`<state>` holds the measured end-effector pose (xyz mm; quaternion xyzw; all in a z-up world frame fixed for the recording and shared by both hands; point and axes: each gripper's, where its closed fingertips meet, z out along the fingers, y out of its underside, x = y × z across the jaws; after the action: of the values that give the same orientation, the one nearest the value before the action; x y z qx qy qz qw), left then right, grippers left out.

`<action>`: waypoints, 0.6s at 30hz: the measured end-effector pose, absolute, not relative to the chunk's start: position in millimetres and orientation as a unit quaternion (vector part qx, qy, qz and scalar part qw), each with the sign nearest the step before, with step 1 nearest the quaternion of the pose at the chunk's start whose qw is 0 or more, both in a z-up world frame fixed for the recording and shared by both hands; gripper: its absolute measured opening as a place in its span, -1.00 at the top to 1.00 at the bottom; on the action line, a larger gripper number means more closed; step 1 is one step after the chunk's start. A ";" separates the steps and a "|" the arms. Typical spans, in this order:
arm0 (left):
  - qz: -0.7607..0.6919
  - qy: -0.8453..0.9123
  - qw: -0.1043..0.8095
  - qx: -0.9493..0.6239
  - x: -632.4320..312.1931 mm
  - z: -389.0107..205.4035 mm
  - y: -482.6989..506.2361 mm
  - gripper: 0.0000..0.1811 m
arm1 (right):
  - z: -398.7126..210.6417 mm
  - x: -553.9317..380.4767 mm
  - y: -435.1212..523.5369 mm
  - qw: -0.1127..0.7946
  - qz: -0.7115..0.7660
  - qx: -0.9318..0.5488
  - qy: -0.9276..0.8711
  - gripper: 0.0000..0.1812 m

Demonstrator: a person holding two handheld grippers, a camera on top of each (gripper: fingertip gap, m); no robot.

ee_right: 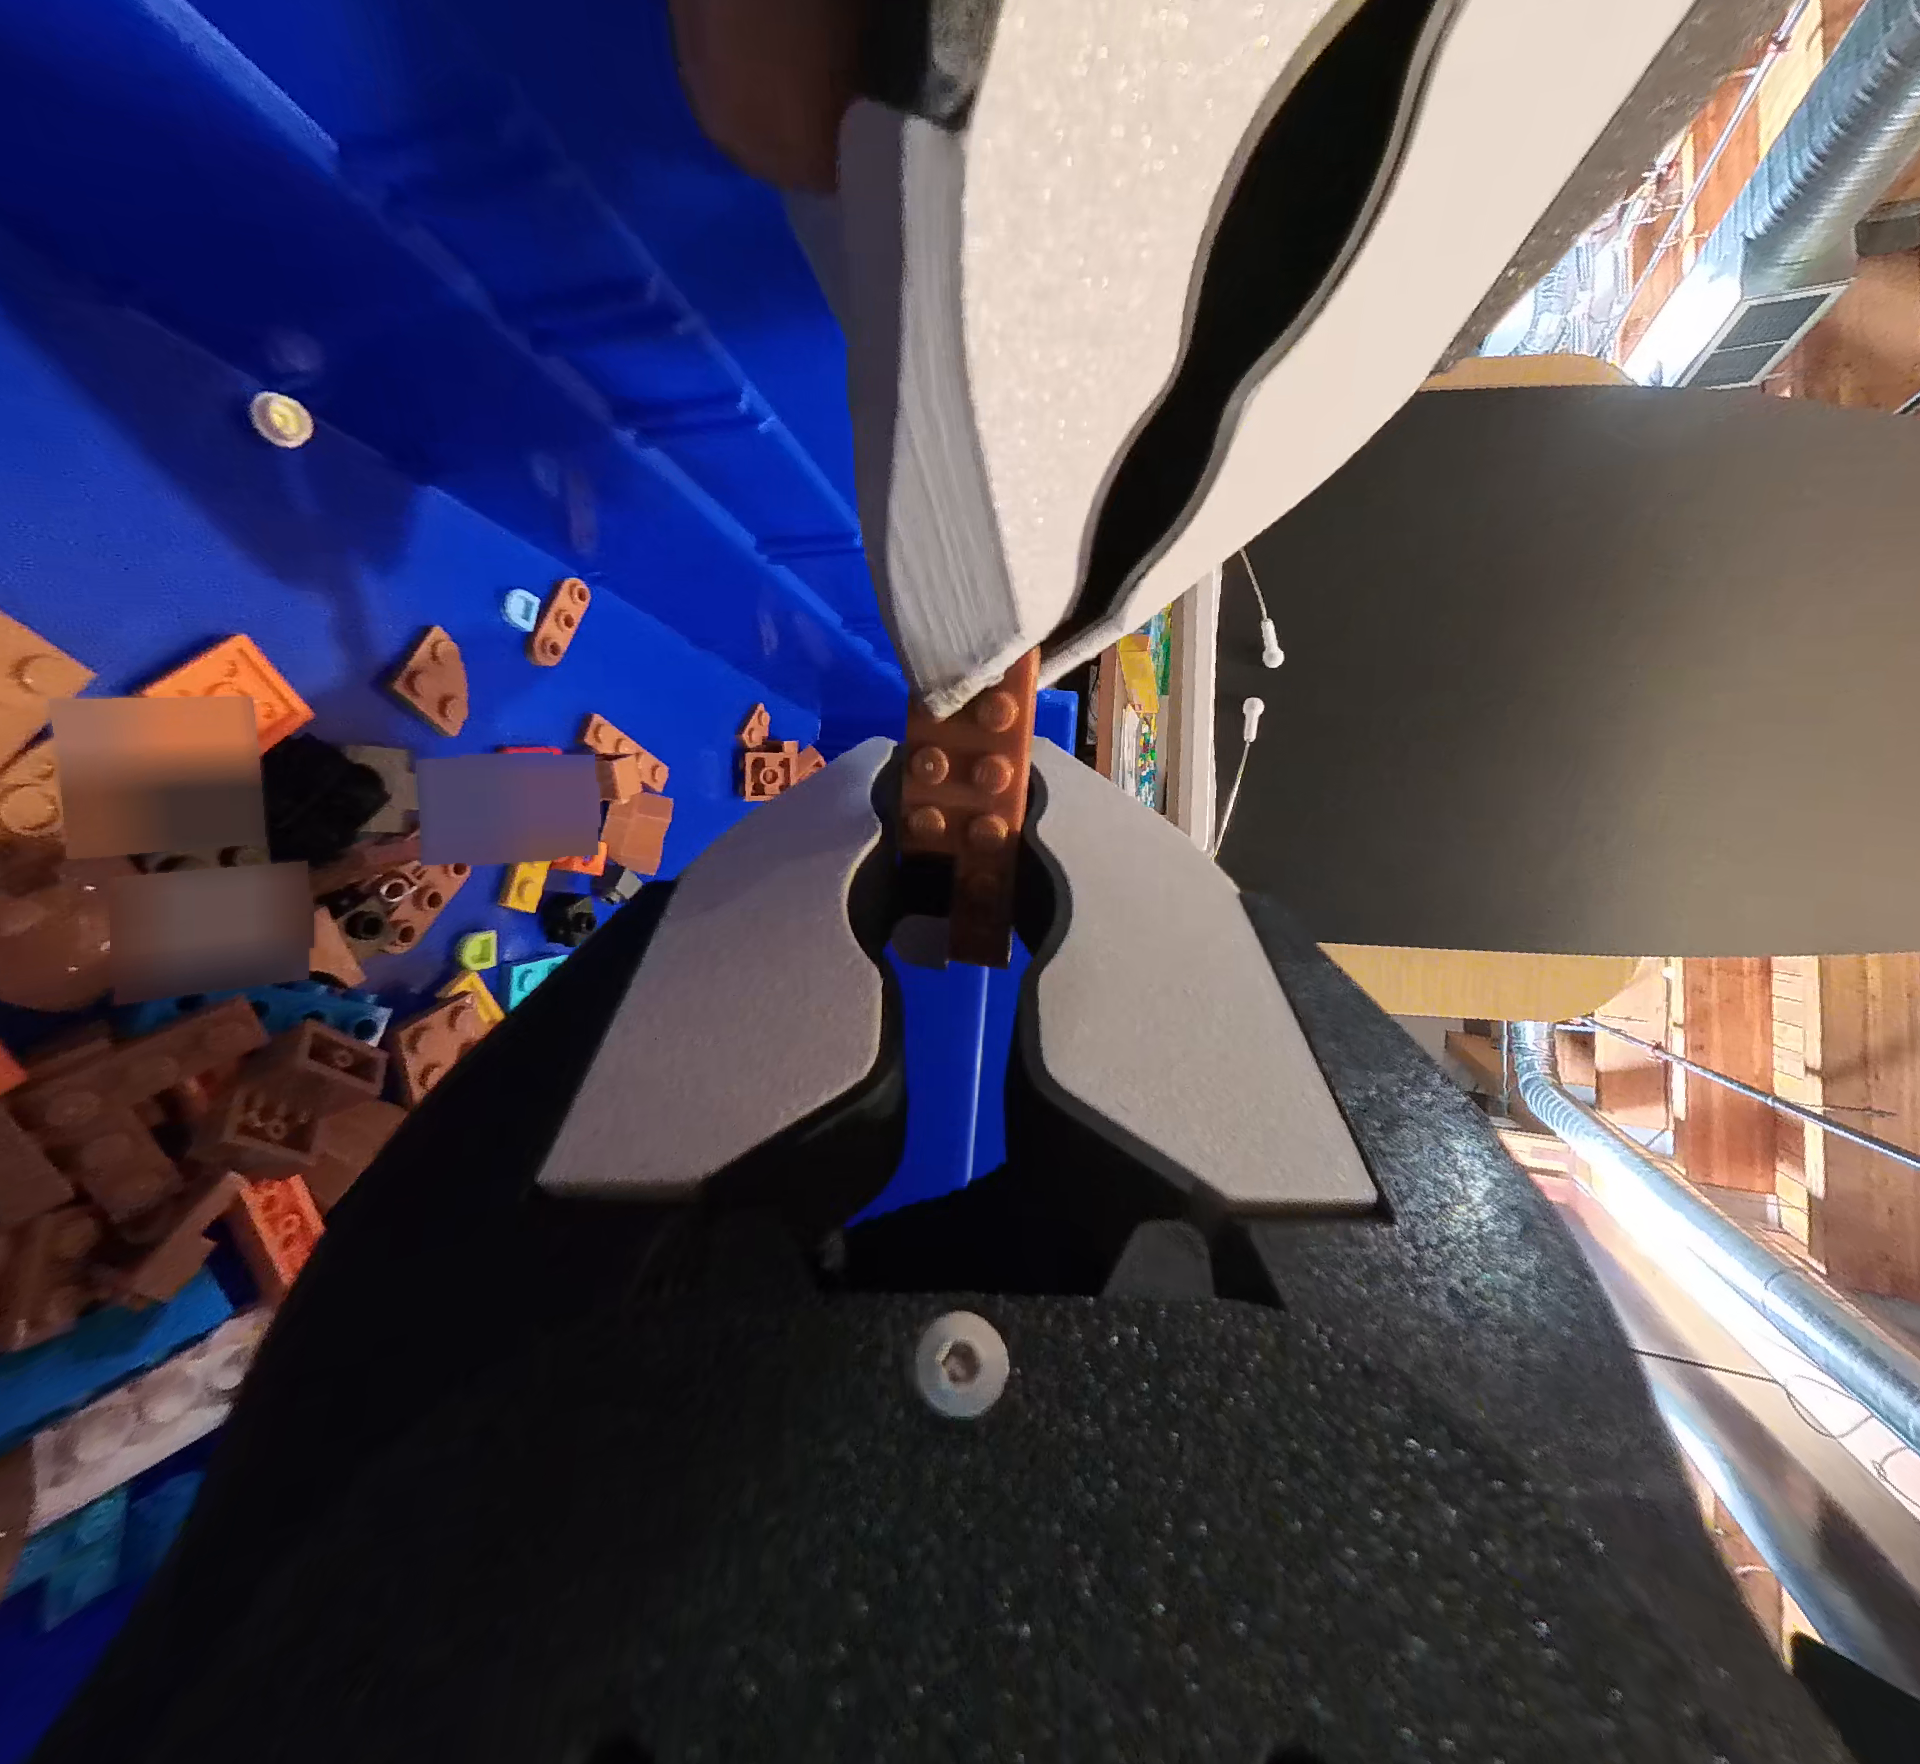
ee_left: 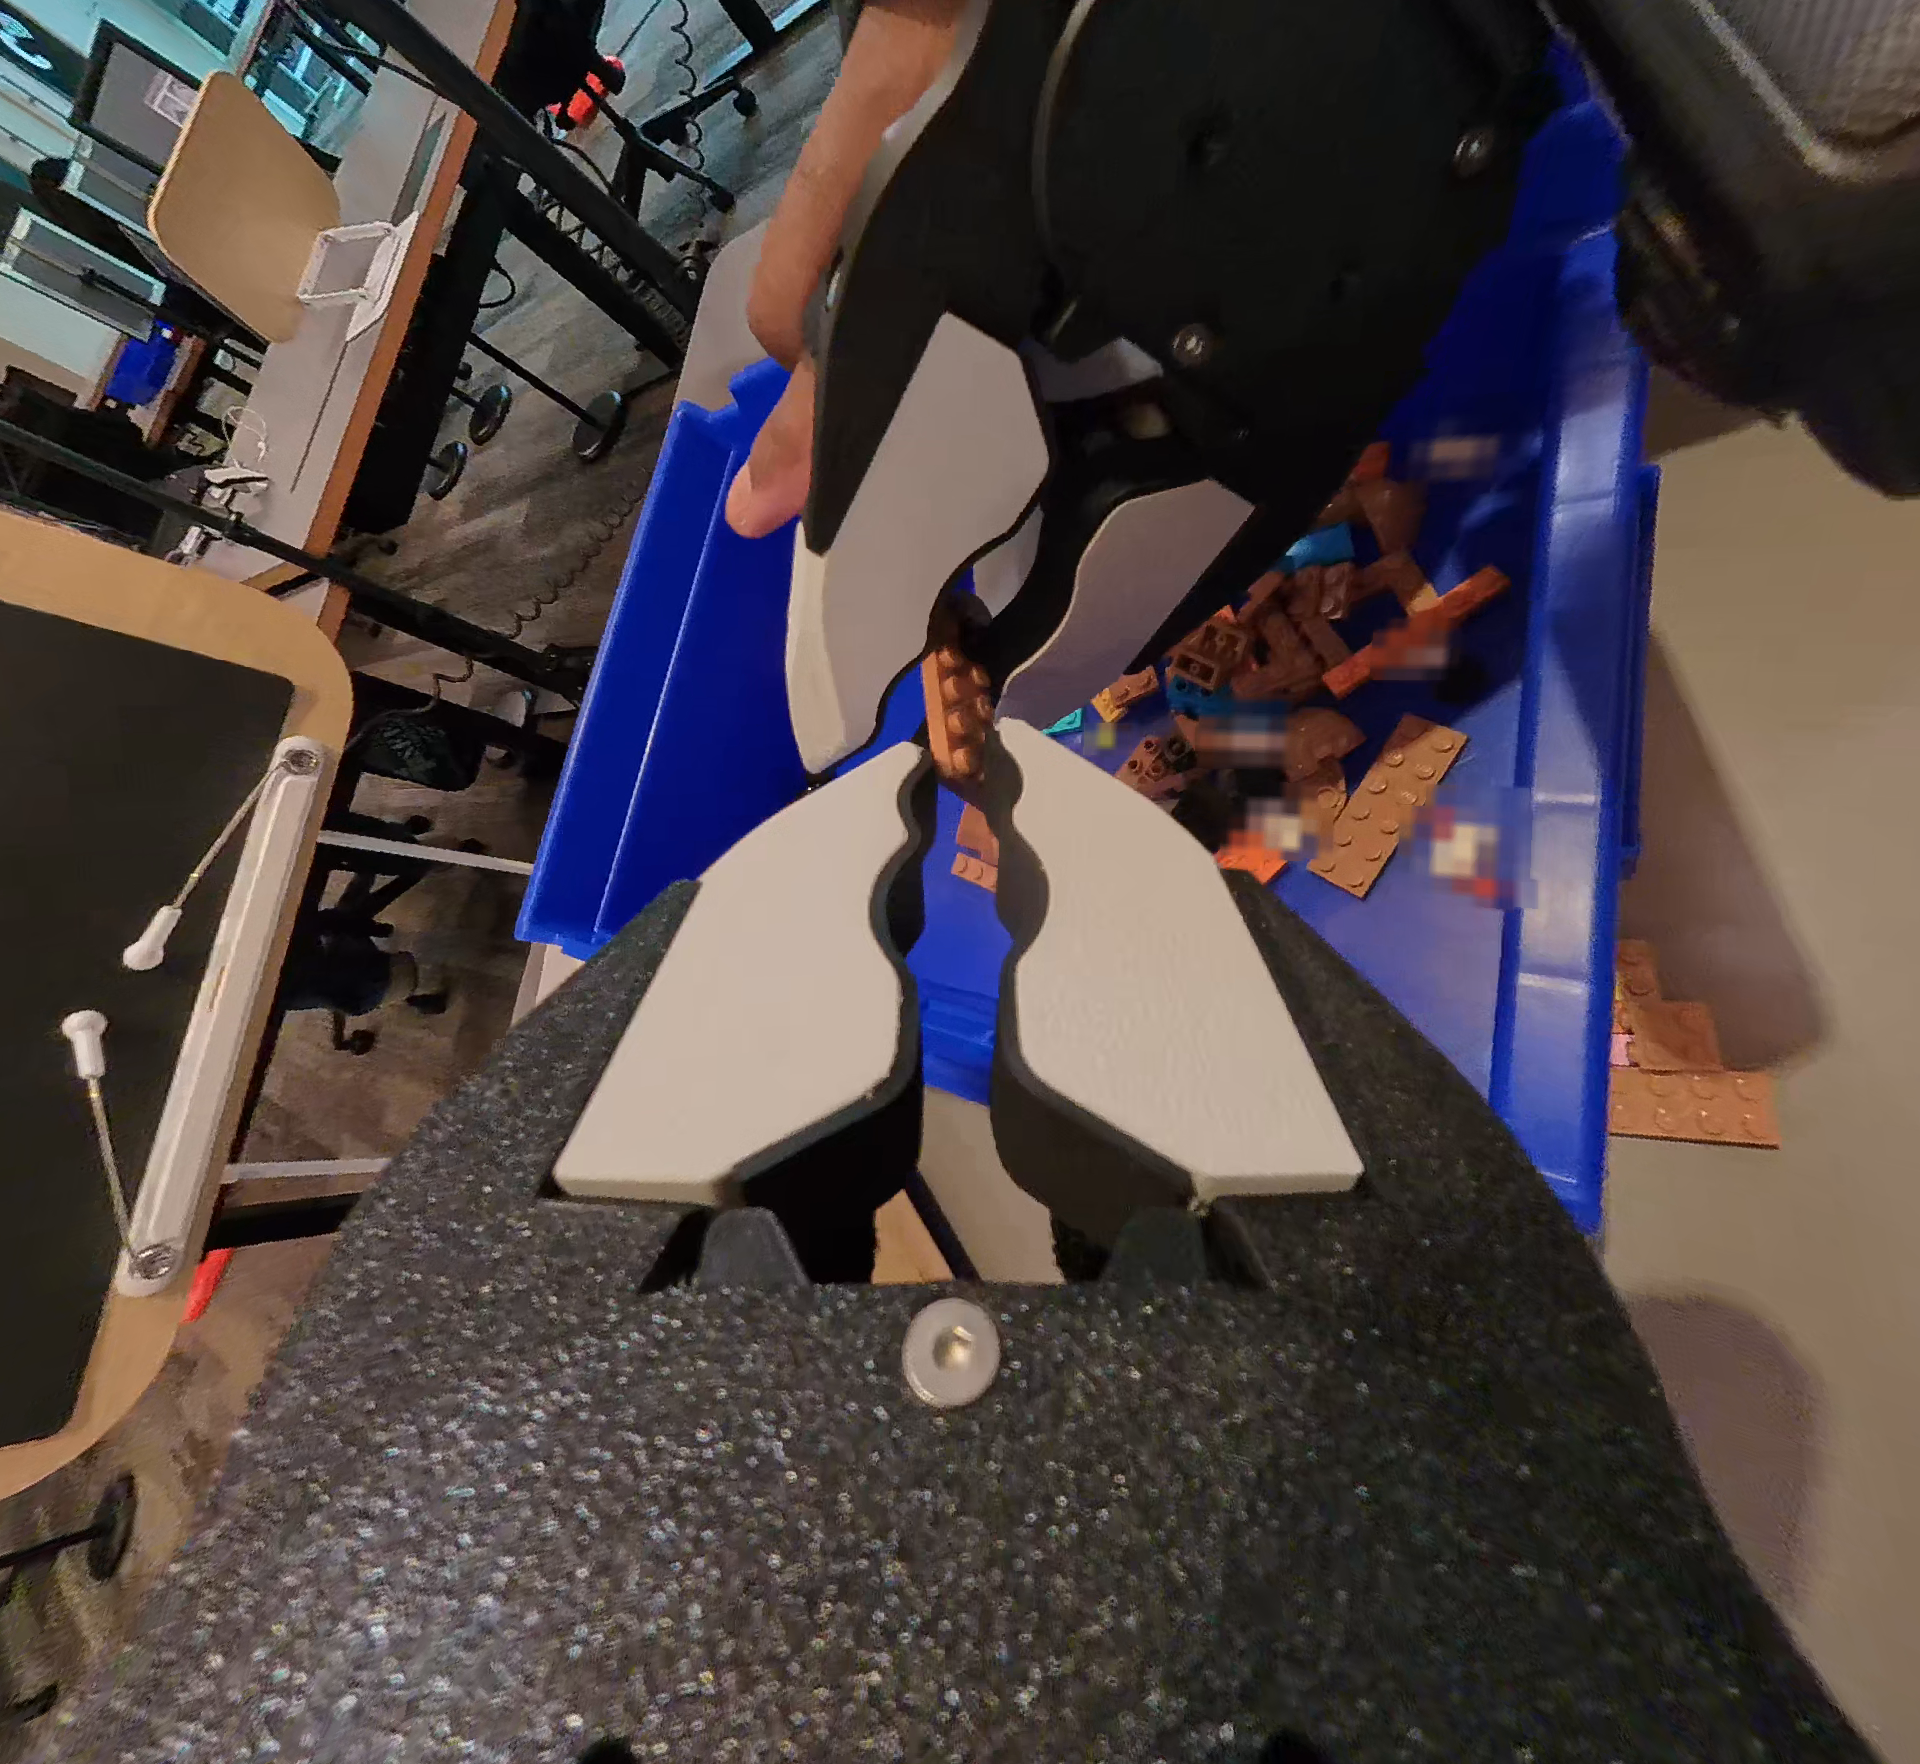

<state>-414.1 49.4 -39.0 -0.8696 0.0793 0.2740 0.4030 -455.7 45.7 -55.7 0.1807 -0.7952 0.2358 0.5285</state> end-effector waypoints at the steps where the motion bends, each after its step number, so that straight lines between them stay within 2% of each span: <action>1: 0.279 0.084 0.399 -0.869 -414.1 -39.2 49.4 0.90 | -56.1 -455.7 45.8 0.527 0.236 0.180 -0.796 0.80; 18: 0.356 0.147 0.348 -0.855 -416.4 -43.4 50.1 0.89 | -62.1 -457.4 47.1 0.519 0.223 0.179 -0.805 0.79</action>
<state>-416.4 50.1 -43.4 -0.8551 0.1467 0.3555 0.3477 -457.4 47.1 -62.1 0.1792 -0.8053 0.2234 0.5191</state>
